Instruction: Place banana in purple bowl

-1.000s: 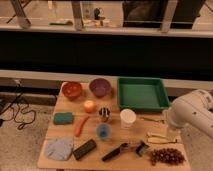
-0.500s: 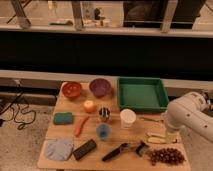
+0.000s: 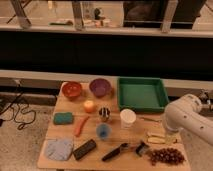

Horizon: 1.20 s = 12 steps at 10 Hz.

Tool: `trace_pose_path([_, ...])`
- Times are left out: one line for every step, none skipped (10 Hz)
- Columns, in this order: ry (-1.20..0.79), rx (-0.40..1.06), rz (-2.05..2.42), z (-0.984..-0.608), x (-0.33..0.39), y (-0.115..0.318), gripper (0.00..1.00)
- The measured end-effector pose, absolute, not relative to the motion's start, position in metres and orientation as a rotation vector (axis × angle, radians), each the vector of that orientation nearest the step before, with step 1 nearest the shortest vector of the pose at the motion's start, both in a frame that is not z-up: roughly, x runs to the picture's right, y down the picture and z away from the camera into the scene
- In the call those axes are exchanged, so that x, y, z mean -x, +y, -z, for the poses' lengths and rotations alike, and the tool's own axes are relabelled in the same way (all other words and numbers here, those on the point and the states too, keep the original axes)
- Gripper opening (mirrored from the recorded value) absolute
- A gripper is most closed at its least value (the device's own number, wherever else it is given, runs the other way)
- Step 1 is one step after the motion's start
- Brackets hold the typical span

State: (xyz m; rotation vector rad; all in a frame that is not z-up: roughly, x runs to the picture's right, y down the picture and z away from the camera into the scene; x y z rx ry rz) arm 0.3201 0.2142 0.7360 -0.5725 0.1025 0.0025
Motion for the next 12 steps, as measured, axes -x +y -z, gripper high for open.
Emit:
trace_pose_path([0.095,0.571,0.008,-0.738,-0.321,0.218,0.80])
trace_pose_path([0.084,0.562,0.014,-0.739,-0.320,0.220,0.80])
trace_pose_path([0.074,0.555,0.021,-0.742,-0.319,0.223,0.80])
trace_pose_path([0.067,0.554,0.026,-0.746,-0.319,0.226,0.80])
trace_pose_path([0.062,0.555,0.032,-0.749,-0.318,0.228,0.80])
trace_pose_path([0.059,0.557,0.037,-0.752,-0.318,0.231,0.80])
trace_pose_path([0.055,0.560,0.045,-0.756,-0.317,0.233,0.80])
trace_pose_path([0.051,0.562,0.052,-0.760,-0.316,0.234,0.80])
trace_pose_path([0.046,0.563,0.056,-0.762,-0.314,0.233,0.80])
trace_pose_path([0.043,0.565,0.062,-0.766,-0.312,0.232,0.80])
trace_pose_path([0.043,0.571,0.065,-0.770,-0.311,0.232,0.80])
trace_pose_path([0.045,0.578,0.063,-0.772,-0.314,0.231,0.80])
